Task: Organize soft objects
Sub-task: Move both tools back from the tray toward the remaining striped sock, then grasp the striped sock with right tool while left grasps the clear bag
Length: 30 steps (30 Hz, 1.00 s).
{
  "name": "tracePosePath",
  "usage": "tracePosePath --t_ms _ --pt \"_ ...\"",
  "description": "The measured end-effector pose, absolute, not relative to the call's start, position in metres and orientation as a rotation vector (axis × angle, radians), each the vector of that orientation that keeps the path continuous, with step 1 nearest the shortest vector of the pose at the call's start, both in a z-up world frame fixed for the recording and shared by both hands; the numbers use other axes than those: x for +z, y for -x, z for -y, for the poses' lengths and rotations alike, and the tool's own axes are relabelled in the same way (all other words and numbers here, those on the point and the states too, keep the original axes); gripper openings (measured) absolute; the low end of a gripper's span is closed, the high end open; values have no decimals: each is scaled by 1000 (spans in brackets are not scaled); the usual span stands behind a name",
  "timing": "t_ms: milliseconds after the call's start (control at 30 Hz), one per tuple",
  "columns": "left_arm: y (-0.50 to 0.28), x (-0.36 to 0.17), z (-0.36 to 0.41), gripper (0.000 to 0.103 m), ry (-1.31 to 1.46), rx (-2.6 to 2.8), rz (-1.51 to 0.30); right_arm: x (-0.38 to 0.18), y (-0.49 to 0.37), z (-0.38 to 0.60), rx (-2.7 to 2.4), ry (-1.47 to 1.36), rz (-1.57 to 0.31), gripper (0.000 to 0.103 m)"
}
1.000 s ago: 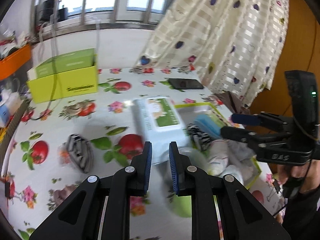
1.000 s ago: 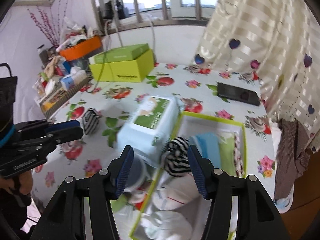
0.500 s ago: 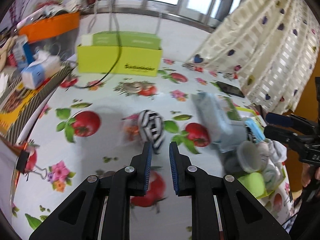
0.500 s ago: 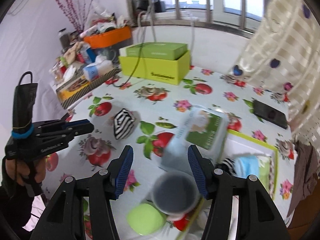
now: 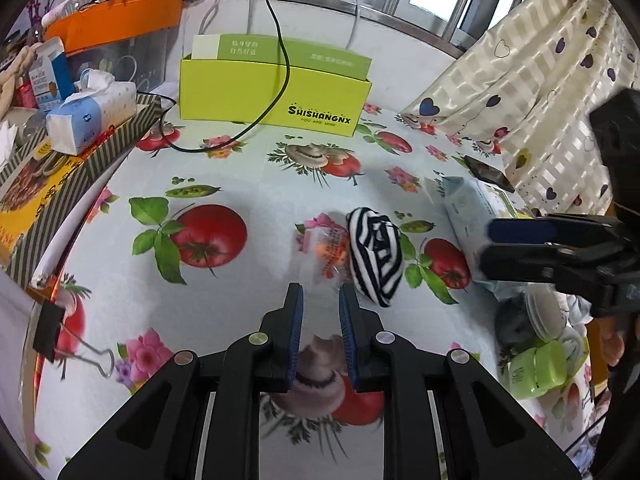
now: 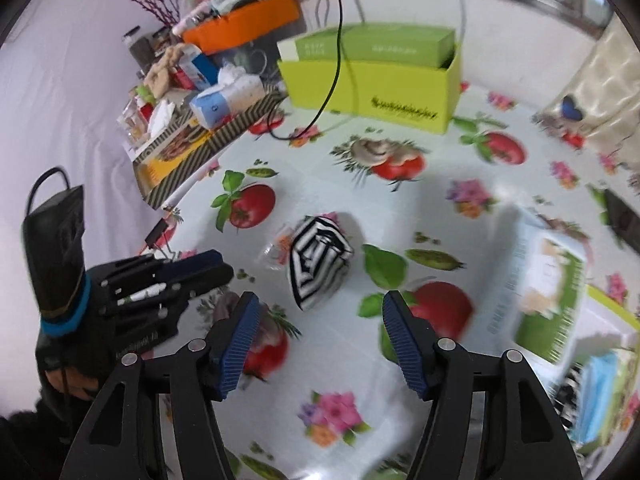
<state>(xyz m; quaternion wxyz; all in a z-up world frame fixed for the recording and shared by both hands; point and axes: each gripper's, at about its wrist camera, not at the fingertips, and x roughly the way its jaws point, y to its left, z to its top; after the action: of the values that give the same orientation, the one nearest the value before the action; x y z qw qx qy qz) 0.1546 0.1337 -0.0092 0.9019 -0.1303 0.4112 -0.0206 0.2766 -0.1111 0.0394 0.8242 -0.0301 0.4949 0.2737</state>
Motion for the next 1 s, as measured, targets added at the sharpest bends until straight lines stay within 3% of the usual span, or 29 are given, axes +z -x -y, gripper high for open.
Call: tracePosePath --t_ms 100,367,400,500,533,767,833,1000 --pt "-155 -9 -141 27 285 -39 -843 28 -295 98 580 33 -1118 64" --pt "-154 -9 -156 28 308 -36 -827 -10 -330 77 526 11 -1225 64" --pt "-155 -9 -156 28 308 -36 -827 -11 -331 77 524 17 -1218 60" --pt "-158 -9 -157 28 305 -36 -831 -12 -328 78 547 33 -1209 26" --pt "-159 -9 -157 28 304 -37 -832 -11 -327 79 553 38 -1203 21" --pt "-172 -12 -146 30 286 -66 -844 3 -314 93 564 76 -1140 18" --pt "-177 -14 -144 46 280 -75 -849 6 -311 99 564 69 -1129 18" --pt "-191 -22 -135 48 251 -90 -880 11 -308 111 558 56 -1120 18"
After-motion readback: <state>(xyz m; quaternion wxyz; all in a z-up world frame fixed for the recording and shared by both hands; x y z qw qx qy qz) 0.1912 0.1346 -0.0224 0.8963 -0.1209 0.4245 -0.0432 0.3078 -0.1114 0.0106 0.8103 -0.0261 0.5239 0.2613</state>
